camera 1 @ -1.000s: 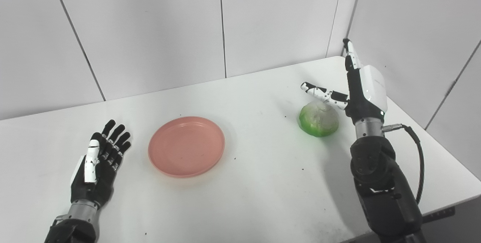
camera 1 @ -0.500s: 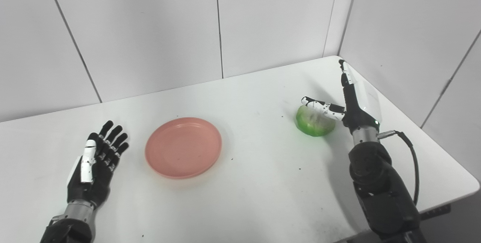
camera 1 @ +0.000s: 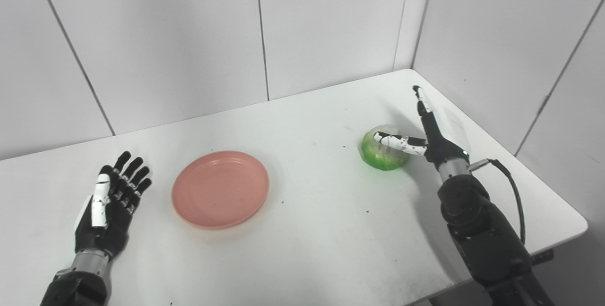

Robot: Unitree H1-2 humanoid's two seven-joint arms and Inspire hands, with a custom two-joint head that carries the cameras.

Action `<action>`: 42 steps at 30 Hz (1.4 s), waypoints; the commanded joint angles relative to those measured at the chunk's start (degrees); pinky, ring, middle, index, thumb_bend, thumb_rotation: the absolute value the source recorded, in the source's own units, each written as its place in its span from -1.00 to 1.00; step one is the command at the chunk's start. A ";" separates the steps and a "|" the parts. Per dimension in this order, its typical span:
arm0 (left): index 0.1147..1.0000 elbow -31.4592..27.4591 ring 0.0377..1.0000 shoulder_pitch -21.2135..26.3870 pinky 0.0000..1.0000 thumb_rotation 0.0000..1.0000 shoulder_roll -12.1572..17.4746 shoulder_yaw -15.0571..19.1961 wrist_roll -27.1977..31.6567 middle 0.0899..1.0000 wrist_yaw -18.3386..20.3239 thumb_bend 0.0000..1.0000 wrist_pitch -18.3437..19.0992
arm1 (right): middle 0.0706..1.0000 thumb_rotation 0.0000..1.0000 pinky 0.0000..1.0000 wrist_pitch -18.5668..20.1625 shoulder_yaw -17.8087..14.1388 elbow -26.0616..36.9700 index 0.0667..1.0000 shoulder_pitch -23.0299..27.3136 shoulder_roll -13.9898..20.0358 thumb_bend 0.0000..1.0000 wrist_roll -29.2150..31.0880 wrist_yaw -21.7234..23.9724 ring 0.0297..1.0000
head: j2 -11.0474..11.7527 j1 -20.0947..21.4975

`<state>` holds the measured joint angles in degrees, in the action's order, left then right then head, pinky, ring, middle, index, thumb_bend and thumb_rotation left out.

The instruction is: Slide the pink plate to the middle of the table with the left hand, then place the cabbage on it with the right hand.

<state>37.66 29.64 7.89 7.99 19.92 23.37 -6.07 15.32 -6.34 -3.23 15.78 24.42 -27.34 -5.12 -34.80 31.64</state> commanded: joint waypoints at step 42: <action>0.87 -5.77 0.86 -2.86 0.88 1.00 0.48 -0.29 0.59 0.88 0.24 -0.05 4.11 | 0.96 -0.18 0.84 -1.76 5.17 -13.23 0.99 8.31 2.06 1.00 7.02 6.44 0.94 | -2.10 -0.95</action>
<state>32.52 26.75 8.34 7.82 20.31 23.73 -3.02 15.90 -0.70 -15.65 22.01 26.47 -21.69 1.46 -36.91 30.76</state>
